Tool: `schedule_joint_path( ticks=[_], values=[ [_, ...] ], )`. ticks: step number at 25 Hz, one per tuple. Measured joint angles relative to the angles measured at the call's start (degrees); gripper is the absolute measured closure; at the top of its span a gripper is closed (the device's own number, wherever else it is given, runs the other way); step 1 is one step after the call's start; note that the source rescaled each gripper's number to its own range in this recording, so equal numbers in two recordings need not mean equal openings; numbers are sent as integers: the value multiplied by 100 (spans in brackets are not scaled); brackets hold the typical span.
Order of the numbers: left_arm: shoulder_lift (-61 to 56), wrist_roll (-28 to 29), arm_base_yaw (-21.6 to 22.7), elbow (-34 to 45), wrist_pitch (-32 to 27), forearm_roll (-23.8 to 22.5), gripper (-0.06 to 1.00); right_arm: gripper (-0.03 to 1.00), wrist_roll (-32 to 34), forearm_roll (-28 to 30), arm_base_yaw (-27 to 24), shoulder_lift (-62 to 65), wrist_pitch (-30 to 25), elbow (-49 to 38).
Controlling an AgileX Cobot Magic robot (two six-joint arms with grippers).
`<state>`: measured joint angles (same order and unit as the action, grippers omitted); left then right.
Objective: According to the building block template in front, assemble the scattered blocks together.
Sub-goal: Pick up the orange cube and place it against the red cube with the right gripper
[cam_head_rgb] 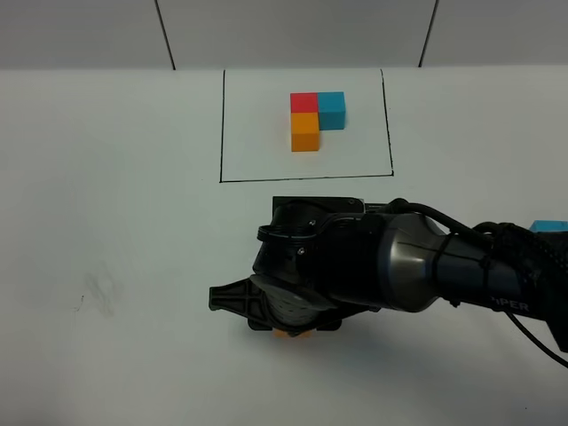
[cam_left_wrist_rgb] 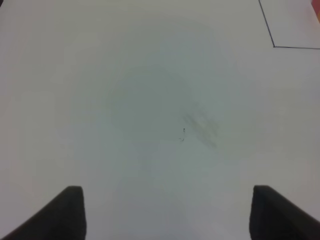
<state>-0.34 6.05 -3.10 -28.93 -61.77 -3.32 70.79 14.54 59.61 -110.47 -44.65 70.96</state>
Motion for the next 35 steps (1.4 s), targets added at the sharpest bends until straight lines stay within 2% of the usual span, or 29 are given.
schedule_joint_path(
  ticks=[9, 13, 23, 35],
  values=[
    [0, 0, 0, 0, 0, 0, 42, 80, 9, 82, 0, -577, 252, 0],
    [0, 0, 0, 0, 0, 0, 42, 80, 332, 163, 0, -658, 273, 13],
    [0, 0, 0, 0, 0, -14, 42, 81, 1354, 915, 7, -721, 125, 33],
    [0, 0, 0, 0, 0, -16, 42, 81, 1611, 1168, 1, -750, 52, 33]
  ],
)
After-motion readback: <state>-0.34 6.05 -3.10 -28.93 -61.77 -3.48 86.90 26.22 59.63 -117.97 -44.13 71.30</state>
